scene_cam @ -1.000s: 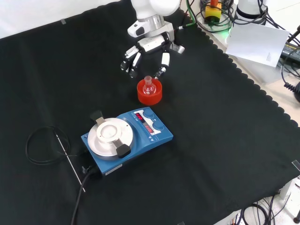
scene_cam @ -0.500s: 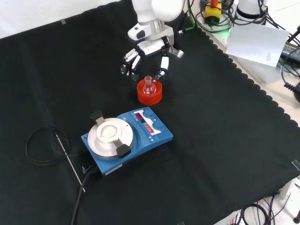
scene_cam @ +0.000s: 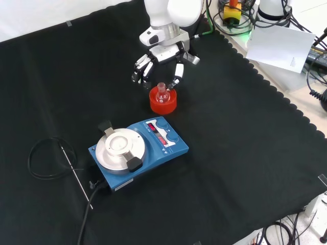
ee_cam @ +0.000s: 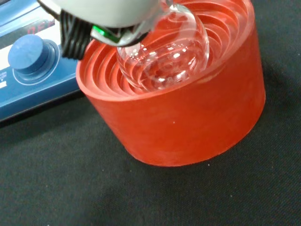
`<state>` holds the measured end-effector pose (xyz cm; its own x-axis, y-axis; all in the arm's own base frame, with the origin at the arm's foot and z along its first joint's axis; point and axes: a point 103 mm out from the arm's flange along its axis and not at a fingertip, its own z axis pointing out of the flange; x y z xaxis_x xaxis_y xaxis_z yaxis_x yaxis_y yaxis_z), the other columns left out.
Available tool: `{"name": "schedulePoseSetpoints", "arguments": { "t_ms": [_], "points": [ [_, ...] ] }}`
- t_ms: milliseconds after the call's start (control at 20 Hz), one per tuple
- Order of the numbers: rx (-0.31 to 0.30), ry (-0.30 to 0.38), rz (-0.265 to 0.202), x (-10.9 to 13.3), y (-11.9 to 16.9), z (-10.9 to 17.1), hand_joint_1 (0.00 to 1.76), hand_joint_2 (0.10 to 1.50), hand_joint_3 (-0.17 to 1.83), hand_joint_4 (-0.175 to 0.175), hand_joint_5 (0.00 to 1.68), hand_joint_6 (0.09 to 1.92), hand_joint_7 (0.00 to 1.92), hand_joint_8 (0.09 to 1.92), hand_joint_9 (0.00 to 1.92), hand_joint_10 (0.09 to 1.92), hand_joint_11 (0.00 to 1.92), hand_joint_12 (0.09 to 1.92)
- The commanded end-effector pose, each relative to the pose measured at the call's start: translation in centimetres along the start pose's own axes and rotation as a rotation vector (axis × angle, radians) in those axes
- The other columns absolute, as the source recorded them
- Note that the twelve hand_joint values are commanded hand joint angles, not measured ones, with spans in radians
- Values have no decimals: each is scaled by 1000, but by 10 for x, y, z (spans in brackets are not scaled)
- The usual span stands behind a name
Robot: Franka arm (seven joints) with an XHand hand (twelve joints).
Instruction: Pick up the round-bottom flask.
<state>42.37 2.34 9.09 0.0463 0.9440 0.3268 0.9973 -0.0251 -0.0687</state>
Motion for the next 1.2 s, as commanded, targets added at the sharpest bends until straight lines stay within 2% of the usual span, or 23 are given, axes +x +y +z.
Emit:
{"name": "schedulePoseSetpoints", "arguments": {
  "t_ms": [50, 300, 700, 850, 950, 1000, 1100, 1200],
  "points": [
    [-7, -23, -16, 2, 2, 0, 1007, 569, 704, -52, 709, 722, 239, 581, 526, 614, 304, 1334],
    [-21, -39, -29, 5, 5, -1, 1007, 577, 707, -62, 782, 757, 257, 590, 544, 618, 312, 1334],
    [-20, -60, -24, 3, 6, 0, 1005, 595, 713, -79, 853, 785, 271, 599, 573, 622, 334, 1330],
    [-41, -64, -21, 3, 6, -1, 1005, 598, 712, -79, 859, 785, 273, 601, 578, 619, 338, 1326],
    [-56, -61, -18, 4, 7, -3, 1051, 749, 527, 77, 1032, 816, 304, 617, 615, 612, 368, 1319],
    [-62, -55, -15, 4, 7, -4, 1066, 786, 473, 125, 1092, 801, 322, 620, 637, 603, 388, 1312],
    [-72, -47, -13, 5, 7, -6, 1086, 785, 481, 154, 1156, 781, 363, 619, 689, 576, 437, 1289],
    [-78, -40, -14, 7, 7, -10, 1093, 770, 513, 160, 1174, 783, 382, 615, 715, 558, 459, 1279]
  ]
}}
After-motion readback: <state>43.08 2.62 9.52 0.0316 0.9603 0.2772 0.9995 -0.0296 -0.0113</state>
